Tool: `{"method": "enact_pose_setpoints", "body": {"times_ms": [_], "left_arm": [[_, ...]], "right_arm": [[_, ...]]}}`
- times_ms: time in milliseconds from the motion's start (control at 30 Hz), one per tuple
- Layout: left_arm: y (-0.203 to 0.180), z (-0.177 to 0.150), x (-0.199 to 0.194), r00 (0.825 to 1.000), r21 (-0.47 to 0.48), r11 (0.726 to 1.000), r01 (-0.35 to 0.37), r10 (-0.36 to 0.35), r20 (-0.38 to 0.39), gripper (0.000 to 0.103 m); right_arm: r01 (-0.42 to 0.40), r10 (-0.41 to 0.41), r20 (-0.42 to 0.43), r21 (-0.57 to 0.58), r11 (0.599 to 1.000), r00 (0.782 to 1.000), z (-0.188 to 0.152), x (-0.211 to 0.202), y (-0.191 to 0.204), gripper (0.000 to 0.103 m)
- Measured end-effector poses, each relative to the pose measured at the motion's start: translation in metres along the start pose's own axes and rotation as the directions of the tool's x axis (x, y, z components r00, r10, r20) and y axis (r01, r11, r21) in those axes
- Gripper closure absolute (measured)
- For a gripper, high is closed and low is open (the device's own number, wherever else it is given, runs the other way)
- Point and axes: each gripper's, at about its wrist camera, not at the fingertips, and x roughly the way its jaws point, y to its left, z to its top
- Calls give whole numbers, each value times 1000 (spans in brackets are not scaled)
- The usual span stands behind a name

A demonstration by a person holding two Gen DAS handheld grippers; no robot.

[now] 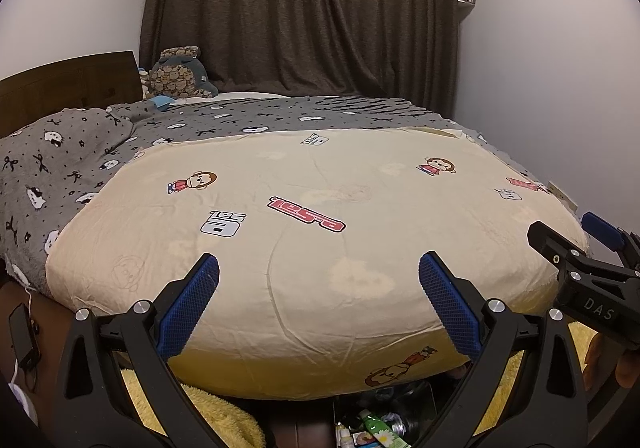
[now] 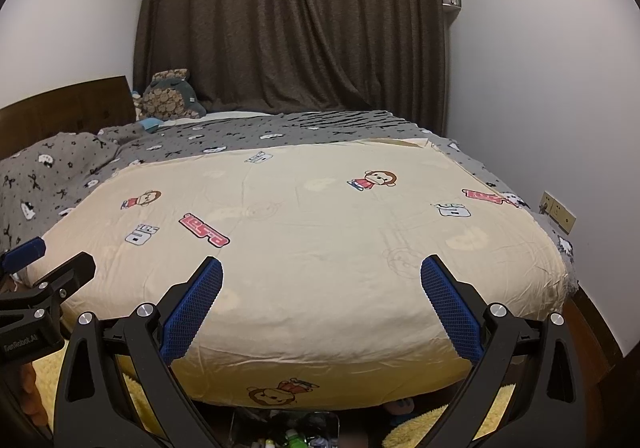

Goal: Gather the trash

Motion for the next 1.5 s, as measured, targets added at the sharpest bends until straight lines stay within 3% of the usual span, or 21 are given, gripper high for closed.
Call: {"method": "enact_pose_setpoints", "body": {"times_ms": [1500], "left_arm": [[3, 0, 0, 1000, -29, 1000, -1, 1, 4, 8]], "right_arm": [[16, -16, 7, 6, 1000, 1000, 0, -2, -6, 3]]}}
